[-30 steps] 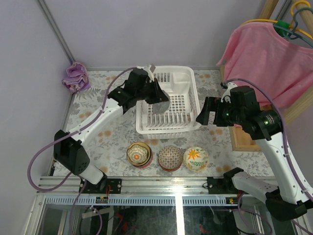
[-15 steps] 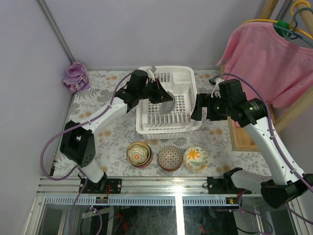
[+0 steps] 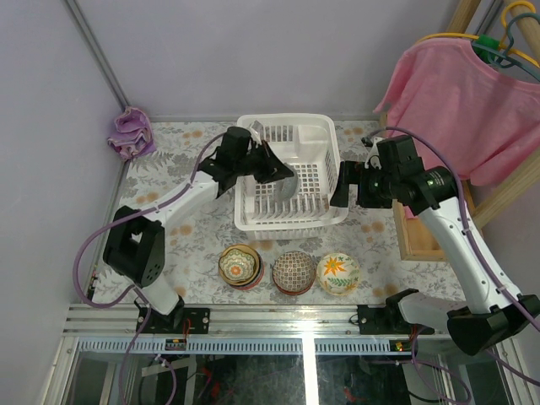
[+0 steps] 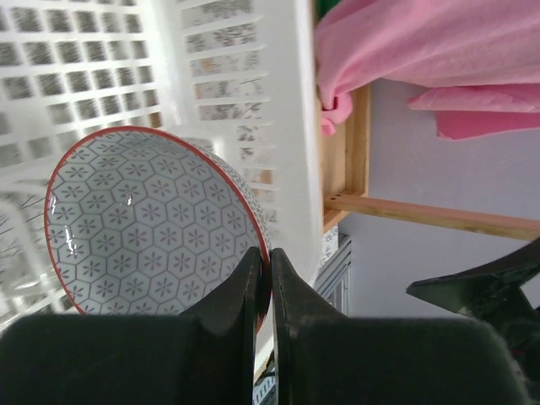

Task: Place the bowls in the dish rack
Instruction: Turn the bowl upside down on the dish rack.

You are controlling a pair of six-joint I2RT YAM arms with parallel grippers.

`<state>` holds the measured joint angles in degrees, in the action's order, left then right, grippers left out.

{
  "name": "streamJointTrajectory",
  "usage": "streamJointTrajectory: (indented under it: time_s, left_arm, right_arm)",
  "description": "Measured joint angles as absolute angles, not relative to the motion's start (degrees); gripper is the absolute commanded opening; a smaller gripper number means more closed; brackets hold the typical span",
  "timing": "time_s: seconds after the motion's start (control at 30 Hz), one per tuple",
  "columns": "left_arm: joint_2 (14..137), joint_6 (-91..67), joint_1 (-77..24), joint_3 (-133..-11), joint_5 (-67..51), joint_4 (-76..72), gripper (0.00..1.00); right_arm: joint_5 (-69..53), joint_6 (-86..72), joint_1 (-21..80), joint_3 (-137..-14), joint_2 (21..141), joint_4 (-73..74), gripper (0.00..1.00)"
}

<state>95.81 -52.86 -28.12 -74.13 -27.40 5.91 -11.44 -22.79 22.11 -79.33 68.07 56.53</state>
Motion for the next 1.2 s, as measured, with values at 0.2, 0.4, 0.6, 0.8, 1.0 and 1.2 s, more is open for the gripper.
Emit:
streamJointTrajectory:
  time_s: [0.2, 0.4, 0.6, 0.8, 1.0, 1.2]
  left_arm:
    - [94.2, -53.6, -25.1, -66.4, -27.2, 3.5, 0.0]
    - [91.6, -56.5, -21.6, -58.6, -29.6, -5.1, 0.0]
    - [91.2, -60.8, -19.6, -54.2, -34.2, -17.6, 0.0]
    - [91.2, -64.2, -19.5, -50.7, -38.1, -28.0, 0.0]
    - [91.2, -64.3, -19.1, -47.7, -38.7, -30.0, 0.0]
    - [91.2, -64.2, -18.6, -46.6, -38.7, -30.7, 0.0]
  right_arm:
    - [-13.5, -23.2, 22.0, -78.6, 69.1, 55.7, 0.99]
    - [-15.7, -23.6, 21.9, -76.2, 69.1, 54.4, 0.99]
    - [-16.9, -24.0, 21.8, -75.0, 68.3, 52.8, 0.99]
    - [-17.3, -24.0, 21.8, -72.2, 66.2, 51.8, 0.99]
    - [-17.3, -24.0, 21.8, -70.9, 65.7, 51.3, 0.99]
    - [-17.7, -24.0, 21.8, -70.1, 65.7, 50.7, 0.99]
